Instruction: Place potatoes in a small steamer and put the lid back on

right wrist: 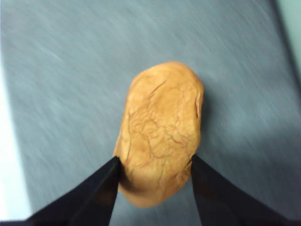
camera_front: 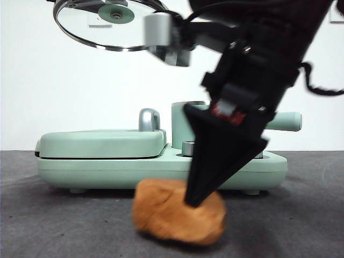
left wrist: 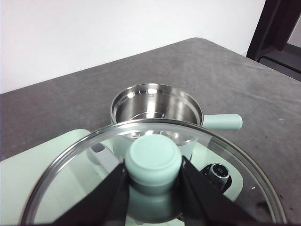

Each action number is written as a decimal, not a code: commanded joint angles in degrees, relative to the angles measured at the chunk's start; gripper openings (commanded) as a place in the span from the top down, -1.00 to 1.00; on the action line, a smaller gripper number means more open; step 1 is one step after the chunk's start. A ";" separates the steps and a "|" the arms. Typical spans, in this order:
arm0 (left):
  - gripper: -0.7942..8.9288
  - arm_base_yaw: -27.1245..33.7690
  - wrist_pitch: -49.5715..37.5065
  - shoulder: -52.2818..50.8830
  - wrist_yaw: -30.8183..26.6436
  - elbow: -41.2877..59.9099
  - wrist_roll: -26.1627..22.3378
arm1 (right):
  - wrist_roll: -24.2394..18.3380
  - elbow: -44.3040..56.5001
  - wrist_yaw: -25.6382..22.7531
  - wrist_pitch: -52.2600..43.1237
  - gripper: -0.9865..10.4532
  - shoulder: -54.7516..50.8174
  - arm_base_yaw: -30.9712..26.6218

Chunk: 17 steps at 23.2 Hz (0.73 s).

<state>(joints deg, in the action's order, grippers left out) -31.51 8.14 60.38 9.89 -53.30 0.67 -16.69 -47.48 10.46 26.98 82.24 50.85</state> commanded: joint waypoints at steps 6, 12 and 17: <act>0.81 -0.22 -1.70 -0.09 -0.07 -0.83 -0.63 | 9.84 -1.18 -5.07 6.60 0.49 -15.93 -4.35; 0.81 -0.22 -1.70 -0.09 -0.04 -0.83 -0.61 | 14.64 -10.43 -6.60 15.80 0.49 -20.02 -12.37; 0.81 -0.22 -1.70 -0.09 -0.04 -0.83 -0.59 | 11.58 -18.80 -6.01 15.52 0.49 -15.52 -17.03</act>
<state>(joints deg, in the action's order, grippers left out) -31.51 8.12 60.38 9.89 -53.30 0.64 -3.70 -64.66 4.34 43.05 65.49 33.85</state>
